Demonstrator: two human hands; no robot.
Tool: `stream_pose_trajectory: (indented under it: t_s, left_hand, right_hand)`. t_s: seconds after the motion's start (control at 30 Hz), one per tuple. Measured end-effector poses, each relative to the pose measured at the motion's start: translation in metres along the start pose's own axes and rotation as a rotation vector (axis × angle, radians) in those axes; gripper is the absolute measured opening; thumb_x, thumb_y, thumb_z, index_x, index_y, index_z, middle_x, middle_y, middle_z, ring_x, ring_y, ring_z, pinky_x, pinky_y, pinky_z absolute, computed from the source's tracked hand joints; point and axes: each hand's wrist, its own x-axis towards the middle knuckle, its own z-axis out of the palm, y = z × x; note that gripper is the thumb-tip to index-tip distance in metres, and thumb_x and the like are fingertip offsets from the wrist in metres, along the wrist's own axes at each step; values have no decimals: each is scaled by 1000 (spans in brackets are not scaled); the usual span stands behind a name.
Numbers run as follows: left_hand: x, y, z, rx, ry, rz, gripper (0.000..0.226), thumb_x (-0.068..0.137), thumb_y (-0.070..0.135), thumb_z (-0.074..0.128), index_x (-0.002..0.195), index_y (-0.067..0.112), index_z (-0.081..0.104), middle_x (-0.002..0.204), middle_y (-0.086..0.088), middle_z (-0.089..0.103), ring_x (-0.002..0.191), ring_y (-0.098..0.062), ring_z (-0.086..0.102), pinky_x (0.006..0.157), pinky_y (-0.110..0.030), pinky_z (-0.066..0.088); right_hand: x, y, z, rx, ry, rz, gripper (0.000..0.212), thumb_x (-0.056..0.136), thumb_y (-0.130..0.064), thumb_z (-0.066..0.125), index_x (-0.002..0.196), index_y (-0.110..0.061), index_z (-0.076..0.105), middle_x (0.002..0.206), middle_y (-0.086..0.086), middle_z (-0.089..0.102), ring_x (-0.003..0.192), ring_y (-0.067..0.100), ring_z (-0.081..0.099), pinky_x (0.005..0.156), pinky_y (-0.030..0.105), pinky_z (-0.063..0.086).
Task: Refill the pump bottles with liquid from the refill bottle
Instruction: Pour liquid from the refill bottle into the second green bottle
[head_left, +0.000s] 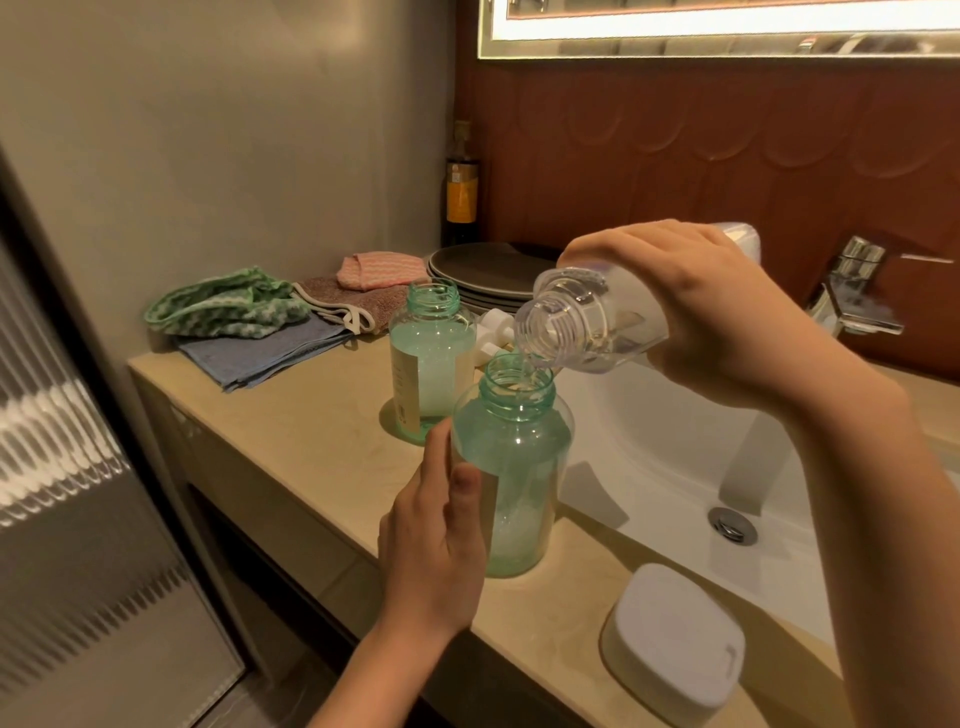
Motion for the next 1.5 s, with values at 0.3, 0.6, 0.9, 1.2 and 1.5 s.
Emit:
stream_pose_trajectory:
  t_s: [0.3, 0.6, 0.9, 1.2, 1.5]
  left_hand:
    - [-1, 0, 0, -17, 6, 13, 35, 76, 83, 9, 108, 81, 21, 83, 13, 54, 89, -12, 48, 59, -25, 33]
    - [-1, 0, -1, -12, -8, -18, 34, 72, 87, 8, 104, 85, 17, 71, 20, 54, 73, 6, 52, 66, -26, 39]
    - [1, 1, 0, -11, -22, -31, 34, 73, 86, 8, 104, 83, 21, 76, 36, 55, 75, 16, 49, 68, -20, 38]
    - [1, 0, 0, -10, -23, -22, 35, 72, 87, 7, 106, 84, 18, 72, 28, 57, 71, 10, 51, 65, -24, 38]
    - [1, -2, 1, -2, -19, -47, 37, 73, 85, 6, 105, 77, 23, 81, 29, 57, 79, 14, 50, 71, -17, 39]
  right_hand:
    - [0, 1, 0, -2, 2, -4, 81, 65, 9, 76, 129, -30, 45, 126, -2, 57, 116, 23, 49, 98, 37, 31]
    - [1, 1, -1, -7, 4, -9, 82, 64, 8, 77, 129, -29, 44, 126, -2, 57, 116, 24, 50, 99, 39, 32]
    - [0, 1, -1, -14, 4, -2, 83, 64, 10, 76, 128, -31, 44, 127, -4, 56, 117, 22, 49, 98, 37, 31]
    - [1, 2, 0, -9, 0, -1, 82, 65, 9, 76, 129, -32, 44, 127, -3, 56, 117, 23, 49, 99, 39, 33]
    - [0, 1, -1, -8, 2, -6, 81, 65, 9, 76, 128, -31, 44, 127, -3, 56, 118, 23, 49, 100, 40, 33]
